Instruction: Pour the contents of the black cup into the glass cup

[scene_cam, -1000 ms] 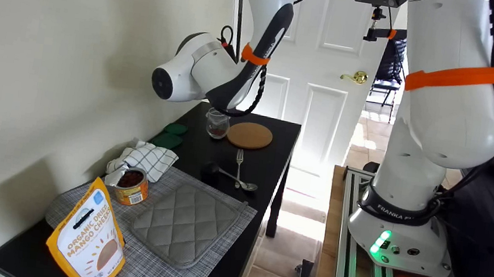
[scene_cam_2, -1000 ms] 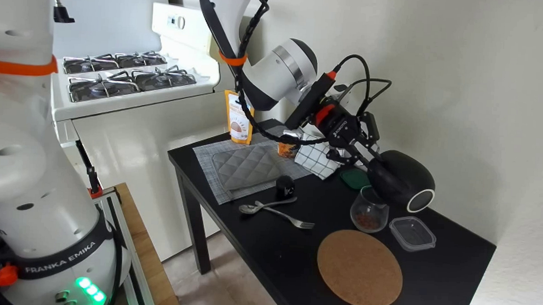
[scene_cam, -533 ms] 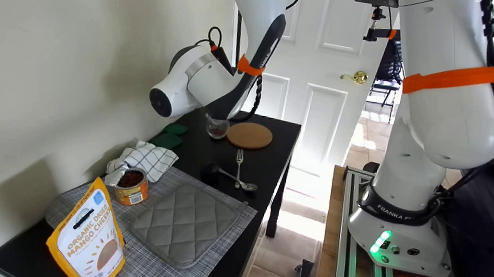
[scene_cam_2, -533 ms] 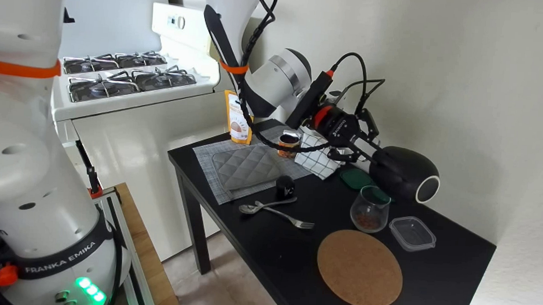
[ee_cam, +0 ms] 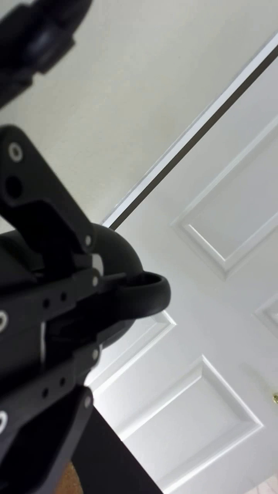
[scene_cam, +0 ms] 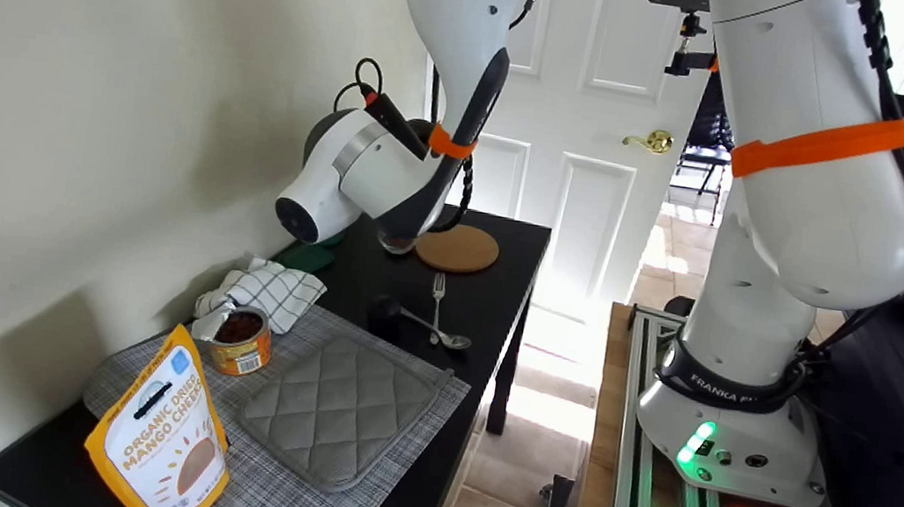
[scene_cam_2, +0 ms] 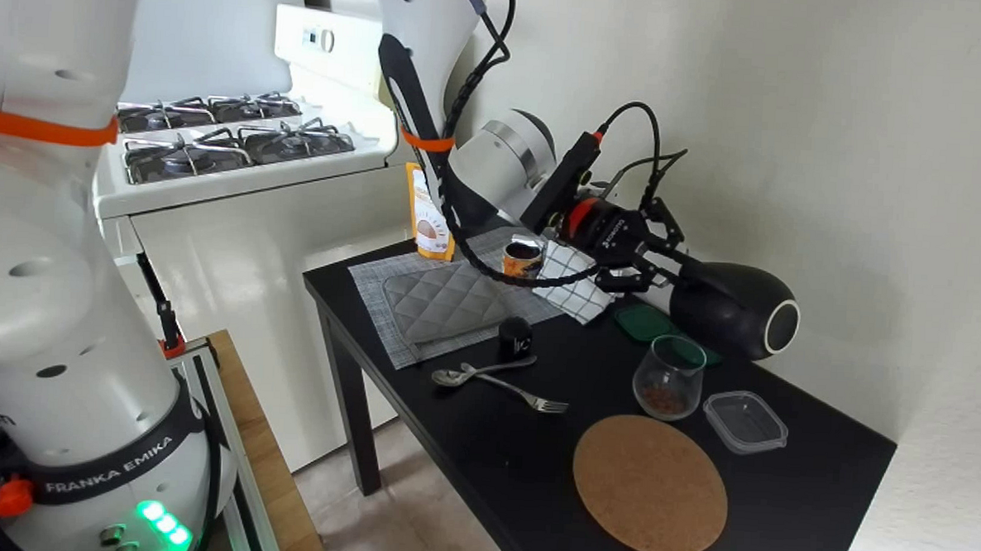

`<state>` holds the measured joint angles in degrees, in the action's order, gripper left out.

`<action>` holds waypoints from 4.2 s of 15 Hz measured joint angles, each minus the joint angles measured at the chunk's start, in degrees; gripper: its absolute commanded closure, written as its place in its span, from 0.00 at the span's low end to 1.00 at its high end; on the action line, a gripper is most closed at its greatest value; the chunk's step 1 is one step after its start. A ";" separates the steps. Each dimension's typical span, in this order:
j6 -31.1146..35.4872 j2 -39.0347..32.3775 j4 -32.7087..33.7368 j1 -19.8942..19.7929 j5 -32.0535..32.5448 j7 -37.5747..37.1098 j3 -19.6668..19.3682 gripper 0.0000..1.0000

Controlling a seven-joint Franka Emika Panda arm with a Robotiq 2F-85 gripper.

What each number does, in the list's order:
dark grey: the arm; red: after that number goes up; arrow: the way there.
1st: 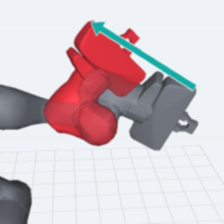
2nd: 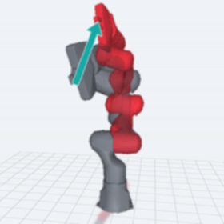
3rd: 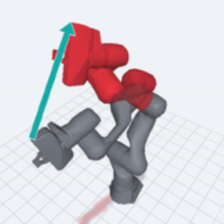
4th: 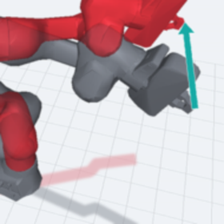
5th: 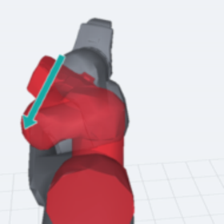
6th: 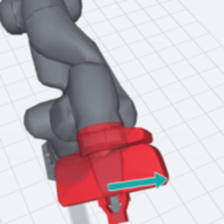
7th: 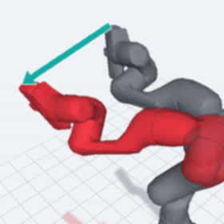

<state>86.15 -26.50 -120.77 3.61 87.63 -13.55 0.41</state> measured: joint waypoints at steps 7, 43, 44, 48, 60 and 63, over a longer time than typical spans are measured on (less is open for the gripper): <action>-6.71 -2.62 1.07 0.90 2.98 5.27 0.65 0.94; -6.09 -3.69 6.34 0.21 -0.31 3.64 7.42 0.94; -5.36 -3.60 6.34 0.32 -0.73 3.20 7.70 0.94; -3.03 -3.53 6.30 0.99 -2.46 1.37 8.50 0.94; 5.16 -0.81 3.24 1.70 -11.93 -2.47 9.29 0.94; 7.71 0.00 2.03 1.71 -13.88 -3.16 9.33 0.94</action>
<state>93.87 -26.49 -118.74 5.32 73.75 -16.71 9.74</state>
